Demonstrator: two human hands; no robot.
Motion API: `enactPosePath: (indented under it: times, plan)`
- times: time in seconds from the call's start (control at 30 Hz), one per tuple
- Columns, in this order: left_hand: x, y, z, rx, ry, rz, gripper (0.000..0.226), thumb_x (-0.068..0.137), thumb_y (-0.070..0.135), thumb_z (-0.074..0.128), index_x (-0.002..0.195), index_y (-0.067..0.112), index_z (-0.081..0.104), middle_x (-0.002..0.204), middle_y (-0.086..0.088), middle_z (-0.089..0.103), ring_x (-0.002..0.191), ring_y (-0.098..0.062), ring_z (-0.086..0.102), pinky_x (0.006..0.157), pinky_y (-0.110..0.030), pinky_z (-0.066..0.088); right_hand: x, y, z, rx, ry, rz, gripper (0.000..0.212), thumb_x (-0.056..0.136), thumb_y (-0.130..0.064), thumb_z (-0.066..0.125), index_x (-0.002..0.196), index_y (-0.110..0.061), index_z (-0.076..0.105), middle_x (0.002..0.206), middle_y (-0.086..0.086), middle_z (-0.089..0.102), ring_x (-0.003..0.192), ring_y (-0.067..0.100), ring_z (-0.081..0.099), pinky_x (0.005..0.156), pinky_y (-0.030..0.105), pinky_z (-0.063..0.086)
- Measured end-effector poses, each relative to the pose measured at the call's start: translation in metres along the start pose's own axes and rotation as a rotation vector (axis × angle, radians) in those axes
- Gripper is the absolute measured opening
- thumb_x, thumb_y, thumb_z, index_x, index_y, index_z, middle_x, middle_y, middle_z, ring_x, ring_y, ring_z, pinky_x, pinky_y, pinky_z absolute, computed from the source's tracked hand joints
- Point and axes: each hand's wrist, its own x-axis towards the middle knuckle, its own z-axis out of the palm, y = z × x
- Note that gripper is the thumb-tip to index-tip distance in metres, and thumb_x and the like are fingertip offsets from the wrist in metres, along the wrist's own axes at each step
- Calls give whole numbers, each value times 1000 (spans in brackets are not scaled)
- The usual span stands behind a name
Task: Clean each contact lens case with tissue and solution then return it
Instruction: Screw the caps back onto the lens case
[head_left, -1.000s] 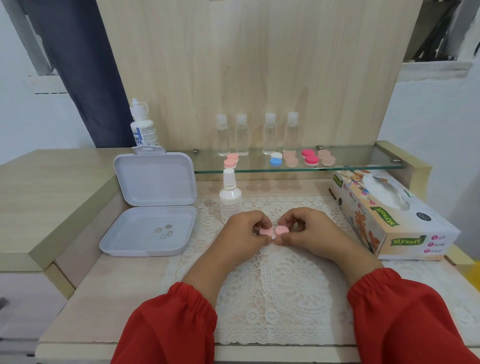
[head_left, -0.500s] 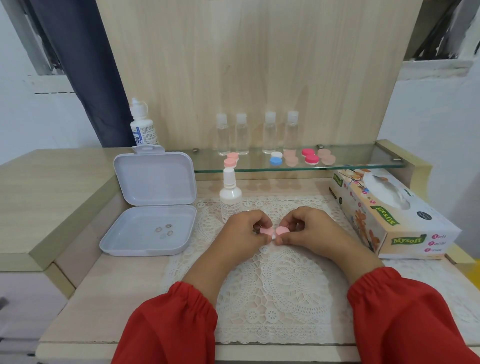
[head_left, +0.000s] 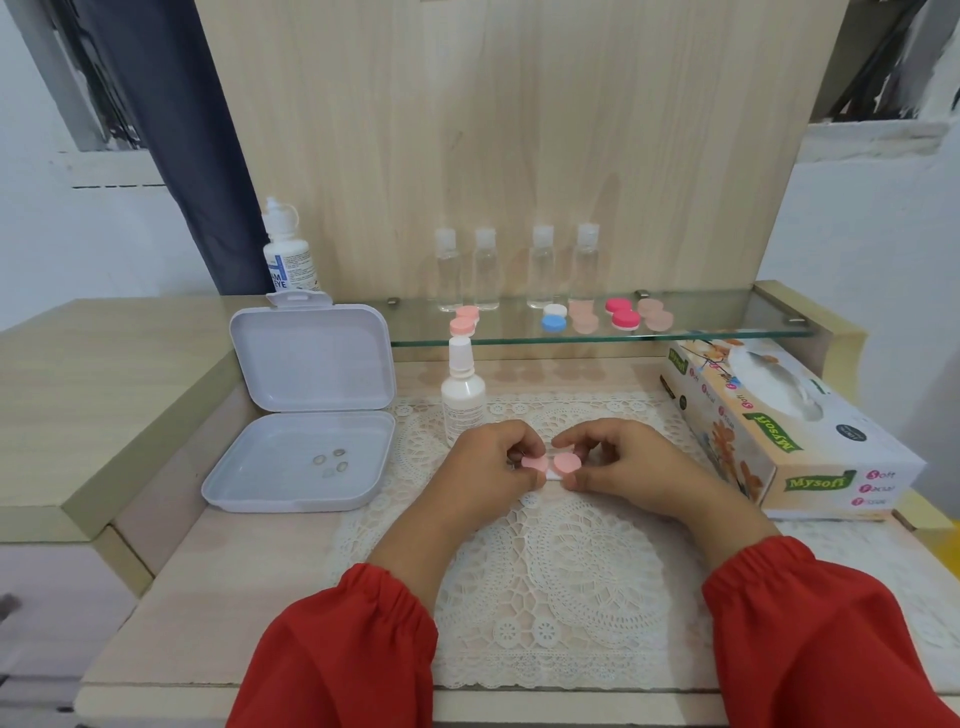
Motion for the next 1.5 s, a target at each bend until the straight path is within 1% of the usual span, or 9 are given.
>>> enactPosePath:
  times: [0.3, 0.53, 0.73, 0.87, 1.0, 1.13, 1.2, 1.33, 1.5]
  plan:
    - [0, 1, 0, -5, -7, -10, 24, 74, 7, 76, 85, 26, 65, 88, 7, 64, 75, 0, 55, 62, -4, 42, -1, -1, 2, 12, 49, 30, 23, 71, -21, 84, 91, -28, 74, 71, -14, 59, 55, -5, 47, 60, 14, 39]
    - [0, 2, -1, -9, -9, -23, 23, 74, 6, 76, 87, 22, 66, 86, 6, 62, 71, 0, 53, 59, -6, 42, -2, 1, 0, 31, 50, 43, 21, 72, -17, 82, 89, -26, 76, 66, -17, 60, 57, -4, 49, 57, 8, 40]
    - [0, 2, 0, -8, -10, -35, 23, 75, 9, 77, 86, 25, 65, 88, 6, 64, 73, 1, 55, 61, -8, 45, 0, 0, 4, -7, 73, 24, 19, 69, -26, 85, 84, -27, 74, 73, -12, 65, 57, -5, 51, 60, 15, 41]
    - [-1, 3, -1, -24, -9, -32, 24, 75, 5, 76, 86, 23, 66, 89, 3, 64, 71, 0, 54, 58, -5, 42, -2, 1, 1, 8, 28, 27, 28, 73, -20, 81, 98, -29, 72, 80, -13, 63, 62, -3, 51, 66, 14, 44]
    - [0, 2, 0, -2, -5, -28, 23, 74, 7, 77, 86, 24, 66, 90, 3, 65, 75, -3, 56, 61, -7, 44, -1, 0, 2, 5, 57, 19, 16, 73, -21, 81, 86, -29, 76, 70, -14, 62, 58, -5, 51, 60, 13, 42]
    - [0, 2, 0, -5, -6, -28, 23, 75, 8, 76, 85, 25, 66, 88, 6, 64, 75, 0, 55, 62, -5, 43, 2, 0, 7, -18, 96, 22, 16, 69, -27, 85, 81, -28, 75, 75, -9, 68, 58, -5, 53, 60, 16, 43]
    - [0, 2, 0, 2, -7, -25, 23, 75, 7, 76, 85, 25, 65, 89, 5, 65, 75, 0, 55, 61, -4, 42, 2, 1, 5, -22, 87, 34, 20, 68, -28, 86, 85, -27, 75, 77, -9, 68, 60, -5, 53, 60, 14, 43]
    - [-1, 3, 0, -15, -3, -38, 23, 75, 5, 76, 86, 23, 66, 93, -1, 65, 74, -2, 55, 58, -3, 41, 0, 5, -6, 77, -33, 51, 46, 74, -15, 82, 116, -27, 66, 87, -11, 63, 79, 3, 56, 73, 5, 41]
    - [-1, 3, 0, -7, 5, -19, 24, 75, 5, 76, 85, 24, 65, 93, -3, 66, 72, -1, 54, 58, -3, 40, 1, 4, -3, -6, -2, 23, 29, 77, -15, 79, 103, -28, 74, 87, -13, 62, 80, 2, 54, 73, 10, 41]
